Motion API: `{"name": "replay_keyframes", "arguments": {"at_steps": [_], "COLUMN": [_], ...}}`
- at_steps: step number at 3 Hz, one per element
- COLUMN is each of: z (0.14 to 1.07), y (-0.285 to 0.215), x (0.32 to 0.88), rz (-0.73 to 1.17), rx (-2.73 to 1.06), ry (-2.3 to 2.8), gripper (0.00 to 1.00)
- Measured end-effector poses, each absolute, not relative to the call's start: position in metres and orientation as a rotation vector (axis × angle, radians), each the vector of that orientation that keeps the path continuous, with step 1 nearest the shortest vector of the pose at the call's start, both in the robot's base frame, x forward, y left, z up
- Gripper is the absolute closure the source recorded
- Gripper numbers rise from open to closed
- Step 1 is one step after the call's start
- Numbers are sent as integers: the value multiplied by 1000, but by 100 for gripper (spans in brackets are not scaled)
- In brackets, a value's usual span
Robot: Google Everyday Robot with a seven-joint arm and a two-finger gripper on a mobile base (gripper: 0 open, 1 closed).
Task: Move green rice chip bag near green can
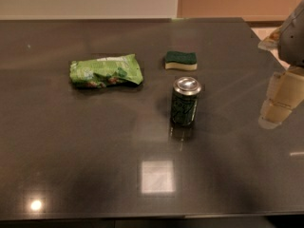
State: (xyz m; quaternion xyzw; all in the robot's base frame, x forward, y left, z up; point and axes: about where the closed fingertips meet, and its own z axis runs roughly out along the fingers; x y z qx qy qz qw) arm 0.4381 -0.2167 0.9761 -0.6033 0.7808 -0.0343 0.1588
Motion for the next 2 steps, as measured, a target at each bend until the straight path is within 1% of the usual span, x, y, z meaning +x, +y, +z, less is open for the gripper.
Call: {"name": "replay_keyframes", "arguments": {"at_steps": [1,2], "z": [977,981], "y": [-216,-205], "x": [439,458], "rz": [-99,-82], "rx": [-1725,-1742], "ry": [2228,2194], "gripper": [0,0]}}
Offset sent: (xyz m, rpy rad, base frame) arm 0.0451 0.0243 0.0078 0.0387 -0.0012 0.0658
